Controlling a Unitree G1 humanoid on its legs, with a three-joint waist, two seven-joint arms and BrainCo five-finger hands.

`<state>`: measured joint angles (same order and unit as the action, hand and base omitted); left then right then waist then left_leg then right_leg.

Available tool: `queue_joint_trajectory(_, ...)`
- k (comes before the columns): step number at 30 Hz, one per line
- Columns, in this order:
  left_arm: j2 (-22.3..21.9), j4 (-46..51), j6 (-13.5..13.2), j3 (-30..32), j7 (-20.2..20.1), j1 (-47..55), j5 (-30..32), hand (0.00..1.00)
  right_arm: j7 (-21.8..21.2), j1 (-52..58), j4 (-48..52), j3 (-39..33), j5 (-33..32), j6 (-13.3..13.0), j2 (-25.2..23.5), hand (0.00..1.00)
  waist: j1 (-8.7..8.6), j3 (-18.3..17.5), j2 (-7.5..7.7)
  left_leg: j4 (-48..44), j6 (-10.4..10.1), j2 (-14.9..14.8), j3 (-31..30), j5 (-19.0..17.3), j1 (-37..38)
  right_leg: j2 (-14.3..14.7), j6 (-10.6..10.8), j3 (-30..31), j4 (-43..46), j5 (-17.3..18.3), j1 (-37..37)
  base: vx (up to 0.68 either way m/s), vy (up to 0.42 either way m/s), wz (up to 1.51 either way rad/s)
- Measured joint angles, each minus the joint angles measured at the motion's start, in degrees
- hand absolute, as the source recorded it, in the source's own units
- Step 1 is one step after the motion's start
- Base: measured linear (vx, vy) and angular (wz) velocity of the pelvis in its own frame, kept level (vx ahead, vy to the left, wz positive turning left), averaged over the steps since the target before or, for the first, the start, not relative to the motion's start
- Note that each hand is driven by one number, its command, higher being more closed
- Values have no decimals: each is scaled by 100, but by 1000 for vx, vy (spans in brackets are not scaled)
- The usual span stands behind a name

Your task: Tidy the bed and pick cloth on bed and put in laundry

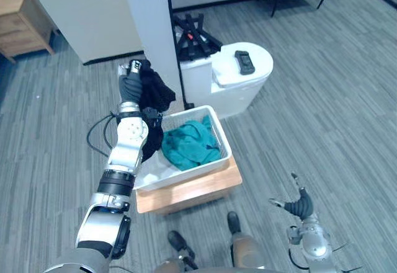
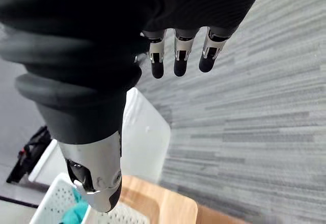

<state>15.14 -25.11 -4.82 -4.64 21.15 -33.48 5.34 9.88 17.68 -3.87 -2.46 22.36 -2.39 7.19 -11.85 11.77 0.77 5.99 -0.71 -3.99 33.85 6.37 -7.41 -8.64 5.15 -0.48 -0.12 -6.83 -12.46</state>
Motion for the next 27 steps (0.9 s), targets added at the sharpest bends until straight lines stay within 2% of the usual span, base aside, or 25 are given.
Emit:
queue_joint_trajectory(5,-471,-629,218,-360,-279,521,453,100,25,-171,4,177,1,-30,-173,0,9,249,77,0,12,1,144,-15,-174,-15,39,13,11,-28,-203,30,-10,-5)
queue_joint_trajectory(10,-768,-929,245,-492,-354,680,827,100,158,-260,7,383,1,-88,-389,0,42,408,80,0,78,-2,280,-68,-248,-16,53,85,17,-47,-336,70,-17,-11)
queue_joint_trajectory(11,-798,-940,247,-481,-335,660,891,0,190,-261,7,444,1,-114,-417,0,51,419,81,-1,83,-5,312,-89,-296,-15,55,115,18,-49,-394,58,-17,-6)
queue_joint_trajectory(14,-820,-1292,249,-443,-220,366,894,0,253,-268,13,498,0,-132,-459,0,134,572,89,-1,121,-16,363,-132,-312,-12,53,155,20,-58,-424,44,-16,-6)
queue_joint_trajectory(15,-816,-1437,259,-355,-148,243,893,0,262,-262,26,548,-3,-134,-456,0,176,588,98,-1,119,-51,546,-146,-379,-1,45,192,26,-80,-534,34,-23,-9)
queue_joint_trajectory(19,-802,-1837,355,90,108,-72,890,0,271,-269,60,704,-77,-151,-492,0,188,698,107,-2,93,-213,978,-123,-509,63,5,133,22,-143,-703,41,-36,2)
queue_joint_trajectory(21,-803,-1873,460,246,164,-90,889,0,271,-269,98,773,-155,-169,-495,0,191,703,102,-3,68,-263,1046,-105,-502,93,6,96,32,-144,-703,55,-46,1)
queue_joint_trajectory(27,-883,-1748,436,293,209,-115,621,0,257,-247,108,797,-204,-176,-471,0,330,714,84,-5,3,-325,989,-58,-309,141,8,3,195,-141,-554,51,-24,5)
